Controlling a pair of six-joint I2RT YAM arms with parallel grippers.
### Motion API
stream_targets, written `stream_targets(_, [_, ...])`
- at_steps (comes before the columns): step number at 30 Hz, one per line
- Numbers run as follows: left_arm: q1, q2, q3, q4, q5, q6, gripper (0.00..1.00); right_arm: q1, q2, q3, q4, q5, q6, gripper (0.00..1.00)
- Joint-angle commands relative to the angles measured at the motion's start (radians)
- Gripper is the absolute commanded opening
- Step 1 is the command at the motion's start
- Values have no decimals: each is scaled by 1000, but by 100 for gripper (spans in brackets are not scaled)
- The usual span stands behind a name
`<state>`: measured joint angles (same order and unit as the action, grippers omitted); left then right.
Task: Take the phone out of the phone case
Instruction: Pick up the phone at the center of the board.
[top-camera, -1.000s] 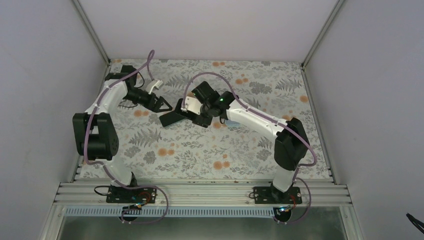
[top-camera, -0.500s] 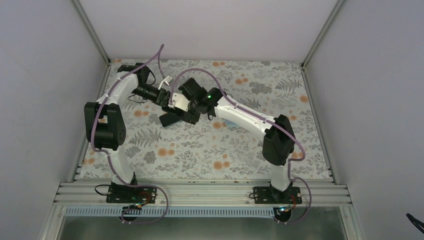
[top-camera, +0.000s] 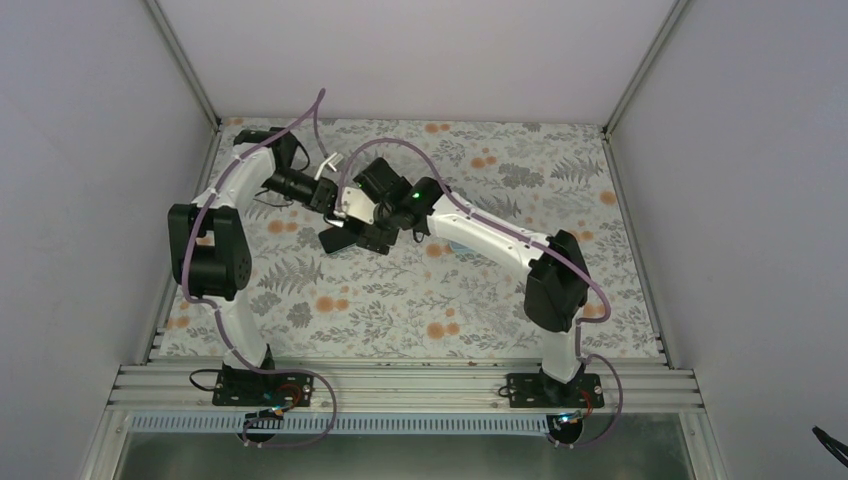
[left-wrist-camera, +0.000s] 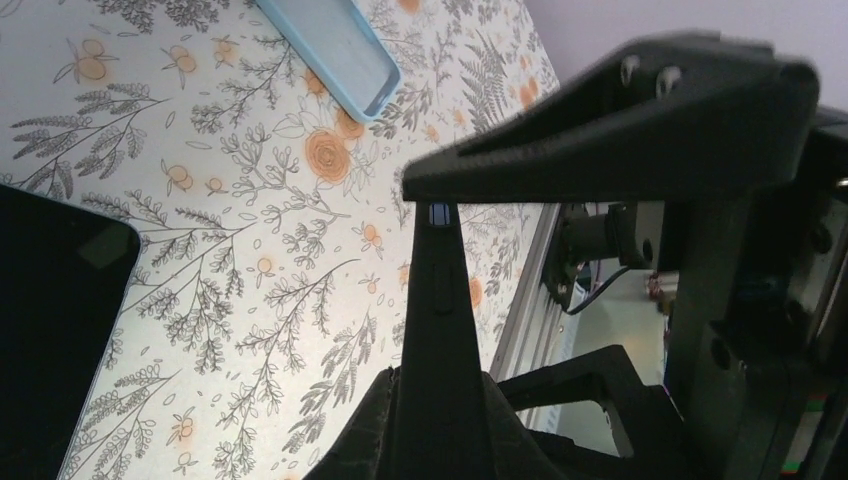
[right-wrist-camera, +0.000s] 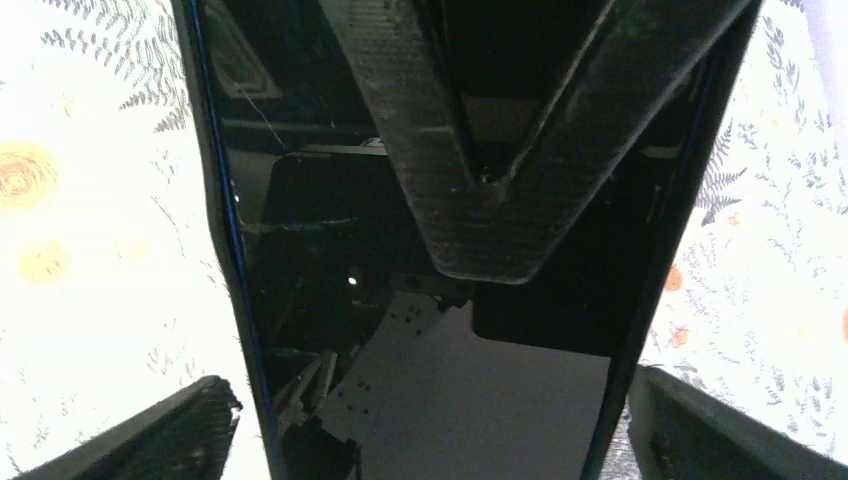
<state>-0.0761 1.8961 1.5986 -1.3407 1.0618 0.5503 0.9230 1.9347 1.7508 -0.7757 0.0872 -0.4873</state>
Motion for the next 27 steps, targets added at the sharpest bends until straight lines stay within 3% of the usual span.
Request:
stream_targets(1, [-24,-39,31,-17,23,104,2,-19,-52,-18,-19,-53,-6,100])
stream_targets(10, [-72,-252,-3,-17,-216,361,2,-183,-148,-75,-291,-520,-205,100])
stream_targets(19, [-218,-368,-57,-18,-288,364,2,-238,-72,-22,-341,-599,-235,98])
stream_targets(27, [-267,-397,-25,-18,-302,333,2,-278,-31,4,-359,-647,-272,96])
